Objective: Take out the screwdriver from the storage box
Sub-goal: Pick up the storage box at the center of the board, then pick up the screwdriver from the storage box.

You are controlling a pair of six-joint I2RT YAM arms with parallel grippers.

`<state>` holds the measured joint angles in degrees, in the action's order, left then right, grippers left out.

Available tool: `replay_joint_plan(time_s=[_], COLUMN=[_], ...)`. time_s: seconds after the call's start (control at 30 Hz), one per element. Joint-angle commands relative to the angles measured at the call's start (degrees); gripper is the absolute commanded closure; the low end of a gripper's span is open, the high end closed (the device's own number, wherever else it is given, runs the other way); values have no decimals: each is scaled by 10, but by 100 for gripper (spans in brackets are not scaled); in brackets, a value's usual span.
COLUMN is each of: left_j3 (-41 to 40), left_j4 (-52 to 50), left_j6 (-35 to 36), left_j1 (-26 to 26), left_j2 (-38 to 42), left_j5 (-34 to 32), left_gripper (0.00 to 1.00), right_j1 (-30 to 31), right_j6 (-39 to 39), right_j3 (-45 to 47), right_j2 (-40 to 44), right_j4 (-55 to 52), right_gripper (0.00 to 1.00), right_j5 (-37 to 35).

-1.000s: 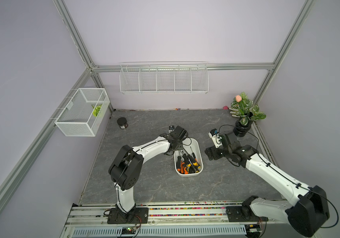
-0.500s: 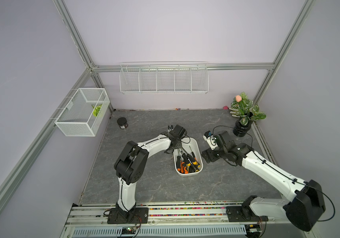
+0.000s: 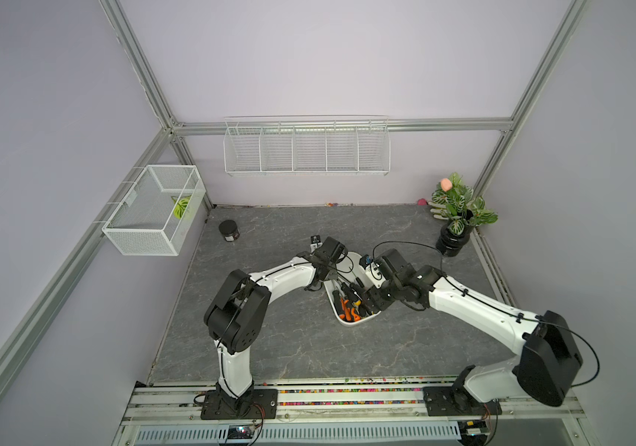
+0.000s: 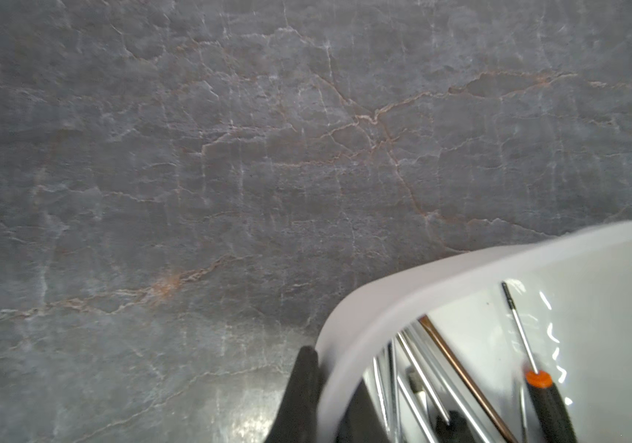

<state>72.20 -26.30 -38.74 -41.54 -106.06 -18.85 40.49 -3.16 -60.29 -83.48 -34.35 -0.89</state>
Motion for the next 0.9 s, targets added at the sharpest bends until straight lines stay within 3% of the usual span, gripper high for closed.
replay_joint_plan(time_s=[0.0, 0.17, 0.87], left_j3=[-13, -45, -64], left_j4=[32, 66, 83], left_j6=[17, 18, 22], left_j1=[-16, -26, -34], left_j2=[37, 66, 96], left_j5=[-54, -72, -58], left_gripper=[100, 100, 100], right_j1=[2, 2, 4], right_j6=[4, 7, 18], right_j3=[-20, -36, -118], right_j2=[-17, -41, -196], right_j4=[18, 37, 43], right_gripper=[25, 37, 55], right_j5=[9, 33, 20])
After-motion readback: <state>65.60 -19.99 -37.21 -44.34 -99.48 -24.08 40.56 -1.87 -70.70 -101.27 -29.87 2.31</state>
